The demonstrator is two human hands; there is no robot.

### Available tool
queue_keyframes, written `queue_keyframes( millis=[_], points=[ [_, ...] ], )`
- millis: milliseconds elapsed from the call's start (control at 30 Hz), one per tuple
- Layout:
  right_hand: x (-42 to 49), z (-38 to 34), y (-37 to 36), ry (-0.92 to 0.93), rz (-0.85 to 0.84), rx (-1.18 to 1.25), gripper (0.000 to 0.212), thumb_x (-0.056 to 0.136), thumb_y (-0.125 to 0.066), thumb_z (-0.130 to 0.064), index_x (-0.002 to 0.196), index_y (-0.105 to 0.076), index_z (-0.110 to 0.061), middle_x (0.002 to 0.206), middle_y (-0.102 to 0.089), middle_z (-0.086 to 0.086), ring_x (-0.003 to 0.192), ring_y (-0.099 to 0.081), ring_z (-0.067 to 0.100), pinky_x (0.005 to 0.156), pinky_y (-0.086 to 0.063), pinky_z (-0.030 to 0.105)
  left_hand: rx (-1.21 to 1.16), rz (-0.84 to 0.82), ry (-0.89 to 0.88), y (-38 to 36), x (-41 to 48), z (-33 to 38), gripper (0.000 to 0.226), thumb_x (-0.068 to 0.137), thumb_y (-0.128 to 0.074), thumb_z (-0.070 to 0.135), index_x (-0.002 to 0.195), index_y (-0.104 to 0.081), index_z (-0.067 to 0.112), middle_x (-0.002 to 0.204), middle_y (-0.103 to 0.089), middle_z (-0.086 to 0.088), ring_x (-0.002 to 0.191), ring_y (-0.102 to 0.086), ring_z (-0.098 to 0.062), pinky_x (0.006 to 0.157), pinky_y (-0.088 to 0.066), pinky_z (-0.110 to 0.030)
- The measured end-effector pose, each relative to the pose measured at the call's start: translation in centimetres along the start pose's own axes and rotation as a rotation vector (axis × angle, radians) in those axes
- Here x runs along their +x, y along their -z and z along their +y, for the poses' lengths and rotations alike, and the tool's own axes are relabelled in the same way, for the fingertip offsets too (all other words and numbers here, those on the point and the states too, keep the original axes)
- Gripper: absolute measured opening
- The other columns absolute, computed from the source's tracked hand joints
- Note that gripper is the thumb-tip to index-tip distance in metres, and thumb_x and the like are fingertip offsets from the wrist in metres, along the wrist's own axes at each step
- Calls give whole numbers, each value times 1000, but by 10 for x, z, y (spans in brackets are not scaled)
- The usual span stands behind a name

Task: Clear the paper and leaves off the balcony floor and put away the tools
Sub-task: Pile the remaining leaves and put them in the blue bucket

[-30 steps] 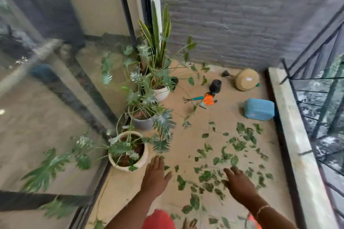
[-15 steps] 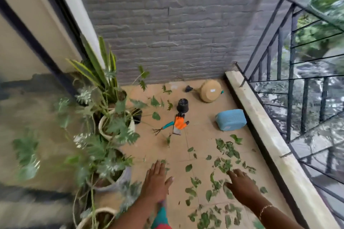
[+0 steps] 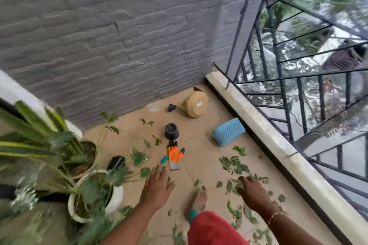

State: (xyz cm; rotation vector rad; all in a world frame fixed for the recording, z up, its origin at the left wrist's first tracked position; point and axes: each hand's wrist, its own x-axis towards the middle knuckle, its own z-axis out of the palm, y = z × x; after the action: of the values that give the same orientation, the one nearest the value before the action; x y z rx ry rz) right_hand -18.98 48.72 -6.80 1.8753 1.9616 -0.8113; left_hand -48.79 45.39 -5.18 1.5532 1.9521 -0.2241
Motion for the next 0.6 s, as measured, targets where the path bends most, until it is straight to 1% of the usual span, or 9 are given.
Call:
queue_keyframes(
  millis=[100, 200, 300, 433, 600],
  points=[
    [28, 7, 16, -59, 10, 39, 43, 95, -41, -42, 131, -42, -20, 127, -48, 7, 111, -51, 21, 94, -46, 33, 34, 26, -79, 27, 45, 17, 72, 98, -28, 51, 151, 1, 13, 159, 5, -5, 146, 4, -19, 118, -3, -32],
    [72, 15, 36, -115, 37, 78, 44, 95, -41, -43, 131, -43, -18, 123, -50, 8, 107, -53, 22, 92, -46, 32, 77, 9, -141, 55, 105, 47, 70, 98, -28, 50, 151, 1, 13, 159, 6, -6, 146, 4, -19, 118, -3, -32],
    [114, 22, 60, -143, 2, 106, 44, 96, -39, -43, 132, -43, -17, 125, -48, 9, 109, -52, 22, 93, -44, 31, 131, -49, -193, 82, 160, 80, 68, 99, -28, 47, 151, 1, 14, 158, 8, -6, 146, 6, -20, 118, -3, -32],
    [154, 39, 90, -179, -37, 153, 42, 96, -40, -41, 132, -43, -19, 130, -47, 6, 114, -50, 21, 96, -43, 31, 196, -112, -256, 106, 227, 122, 66, 99, -27, 46, 151, -1, 13, 159, 7, -6, 146, 6, -19, 118, -3, -32],
    [183, 60, 125, -329, 25, 281, 39, 96, -41, -40, 129, -45, -18, 123, -51, 8, 108, -55, 23, 91, -44, 31, 247, -134, -363, 125, 291, 177, 64, 100, -28, 43, 150, -5, 11, 159, 0, -8, 146, 2, -21, 118, -6, -33]
  ],
)
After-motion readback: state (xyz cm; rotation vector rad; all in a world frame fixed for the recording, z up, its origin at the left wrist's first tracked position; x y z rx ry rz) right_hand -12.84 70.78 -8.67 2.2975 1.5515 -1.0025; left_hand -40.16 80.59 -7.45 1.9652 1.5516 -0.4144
